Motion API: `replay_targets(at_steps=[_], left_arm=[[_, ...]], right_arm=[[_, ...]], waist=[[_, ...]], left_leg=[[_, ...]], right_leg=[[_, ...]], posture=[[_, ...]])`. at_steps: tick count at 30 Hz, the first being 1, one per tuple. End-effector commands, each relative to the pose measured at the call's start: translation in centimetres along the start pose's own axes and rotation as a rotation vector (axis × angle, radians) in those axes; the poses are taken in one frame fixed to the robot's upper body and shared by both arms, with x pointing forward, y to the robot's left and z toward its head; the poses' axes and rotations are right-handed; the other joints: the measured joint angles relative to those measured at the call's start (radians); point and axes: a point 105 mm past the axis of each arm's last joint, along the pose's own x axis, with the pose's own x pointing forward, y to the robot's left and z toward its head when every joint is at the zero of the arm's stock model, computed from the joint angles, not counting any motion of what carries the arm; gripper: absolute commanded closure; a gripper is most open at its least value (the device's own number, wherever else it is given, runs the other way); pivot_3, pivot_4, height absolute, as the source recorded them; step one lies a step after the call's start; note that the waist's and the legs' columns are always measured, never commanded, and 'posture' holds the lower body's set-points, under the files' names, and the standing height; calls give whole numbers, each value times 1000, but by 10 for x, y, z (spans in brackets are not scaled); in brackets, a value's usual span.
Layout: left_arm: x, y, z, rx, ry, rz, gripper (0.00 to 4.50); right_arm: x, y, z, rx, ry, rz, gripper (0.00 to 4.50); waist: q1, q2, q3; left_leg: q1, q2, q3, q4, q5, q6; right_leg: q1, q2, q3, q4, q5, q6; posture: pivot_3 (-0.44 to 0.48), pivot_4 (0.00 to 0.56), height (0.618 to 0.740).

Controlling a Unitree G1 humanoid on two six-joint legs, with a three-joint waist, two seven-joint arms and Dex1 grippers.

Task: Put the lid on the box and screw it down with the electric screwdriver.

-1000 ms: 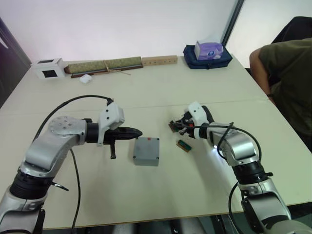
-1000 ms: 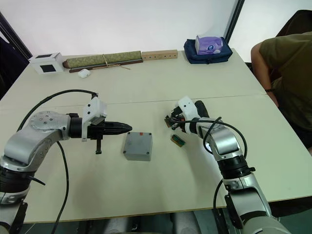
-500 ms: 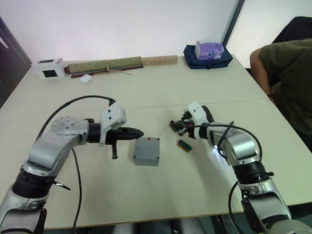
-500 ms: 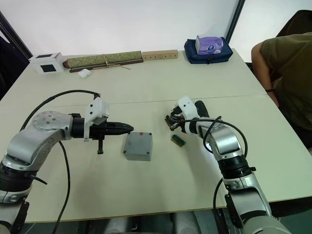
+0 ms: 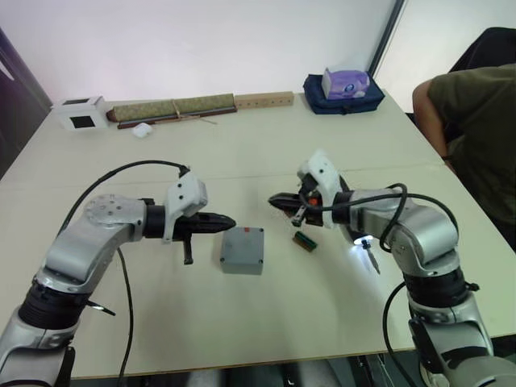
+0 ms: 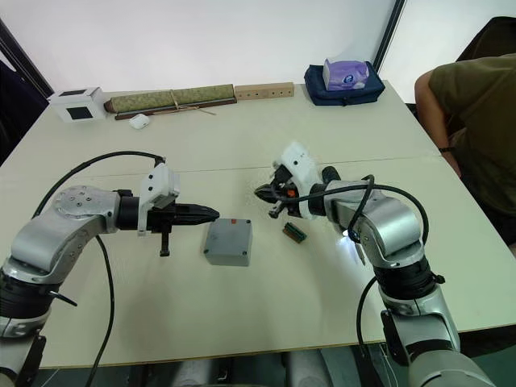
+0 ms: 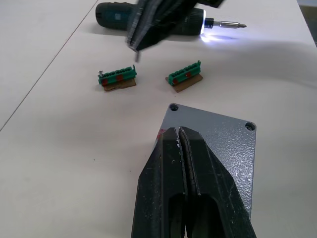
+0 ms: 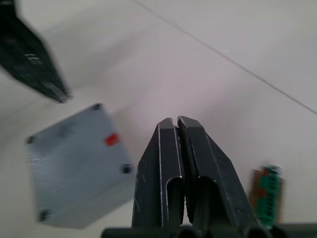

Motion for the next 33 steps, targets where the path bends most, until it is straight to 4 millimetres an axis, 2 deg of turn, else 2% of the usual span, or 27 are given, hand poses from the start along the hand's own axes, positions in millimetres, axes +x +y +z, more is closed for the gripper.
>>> replay_targets(at_steps=[1, 17, 25, 33], left_arm=[[-5, -2, 5, 29, -7, 10, 4500], [-4, -8, 2, 29, -5, 5, 4500], [-3, -9, 1, 26, -5, 5, 4500], [-3, -9, 1, 26, -4, 7, 4500]], right_arm=[[2, 15, -4, -20, 18, 51, 4451], [8, 10, -27, 2, 91, 28, 4451], [7, 3, -23, -5, 81, 10, 4451], [2, 4, -14, -22, 66, 31, 4451]], waist=[[0, 0, 0], [0, 0, 0], [0, 0, 0], [1, 0, 0]], left_leg=[[0, 0, 0, 0, 0, 0], [0, 0, 0, 0, 0, 0], [0, 0, 0, 0, 0, 0], [0, 0, 0, 0, 0, 0]], right_leg=[[0, 0, 0, 0, 0, 0], [0, 0, 0, 0, 0, 0], [0, 0, 0, 0, 0, 0], [0, 0, 0, 0, 0, 0]], posture=[[0, 150, 740], [0, 150, 740], [0, 150, 740], [0, 150, 740]])
